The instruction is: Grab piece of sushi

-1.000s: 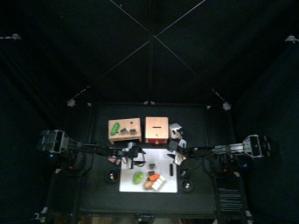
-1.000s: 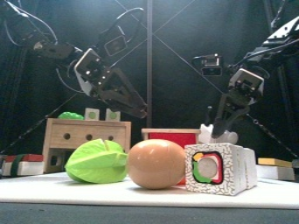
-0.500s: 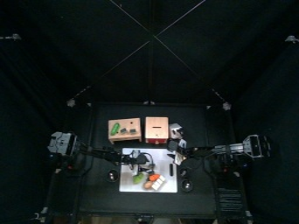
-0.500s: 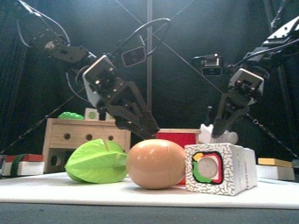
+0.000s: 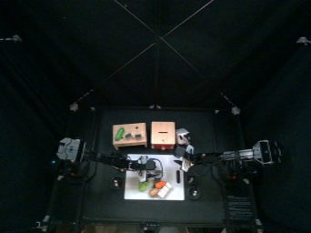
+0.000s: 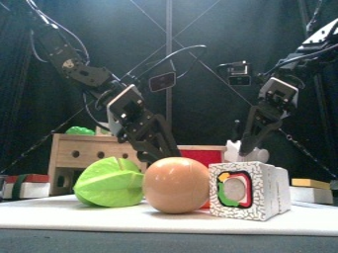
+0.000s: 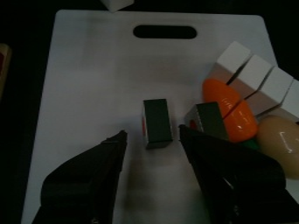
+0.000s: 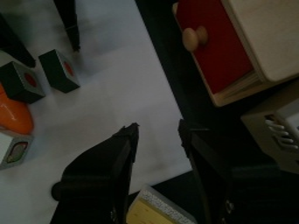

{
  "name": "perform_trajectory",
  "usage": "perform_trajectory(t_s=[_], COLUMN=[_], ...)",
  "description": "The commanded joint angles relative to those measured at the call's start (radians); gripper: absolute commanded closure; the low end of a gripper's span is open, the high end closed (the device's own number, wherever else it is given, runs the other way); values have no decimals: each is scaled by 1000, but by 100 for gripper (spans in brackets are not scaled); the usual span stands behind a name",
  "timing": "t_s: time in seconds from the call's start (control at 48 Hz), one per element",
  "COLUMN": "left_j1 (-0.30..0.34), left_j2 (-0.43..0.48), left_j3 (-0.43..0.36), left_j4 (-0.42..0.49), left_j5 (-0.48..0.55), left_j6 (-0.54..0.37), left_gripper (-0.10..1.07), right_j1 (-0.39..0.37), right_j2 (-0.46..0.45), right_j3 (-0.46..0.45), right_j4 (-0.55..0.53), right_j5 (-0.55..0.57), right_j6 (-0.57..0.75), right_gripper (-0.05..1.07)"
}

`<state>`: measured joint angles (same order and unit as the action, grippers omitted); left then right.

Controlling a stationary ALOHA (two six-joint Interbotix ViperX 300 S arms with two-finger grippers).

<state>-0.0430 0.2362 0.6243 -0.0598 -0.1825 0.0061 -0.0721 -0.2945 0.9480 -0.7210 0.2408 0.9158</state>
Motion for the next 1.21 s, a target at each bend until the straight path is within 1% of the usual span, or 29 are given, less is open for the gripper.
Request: perform_trajectory(t_s=[0.0,0.229,0.312,0.375,0.521,0.604,0.875,1.188], left_j1=[2,2,2,3,2,2,2,2], left_j2=[5,14,14,14,12,3,-55,-64], left_j3=[-35,-44,-44,-44,-44,-44,-43,-46], left_j4=[-2,-2,-2,-2,0,-2,0,0], left_j5=[-2,11,20,25,26,28,51,72], left_j6=[2,2,2,2,2,3,3,2], left_gripper=[10,11,14,19,37,45,45,45], right_j1=[-3,-3,-3,-3,-3,-3,-3,-3], right_j2=[-11,-11,-11,-11,-11,-11,-11,-11], right_j3=[-18,-18,-18,-18,-17,-17,-17,-20], right_j4=[0,0,0,0,0,0,0,2], right_j5=[-5,-5,-5,-5,-5,-5,-5,-5], right_j6=[2,0,0,0,0,0,0,2], right_gripper=[23,23,23,23,23,23,23,23])
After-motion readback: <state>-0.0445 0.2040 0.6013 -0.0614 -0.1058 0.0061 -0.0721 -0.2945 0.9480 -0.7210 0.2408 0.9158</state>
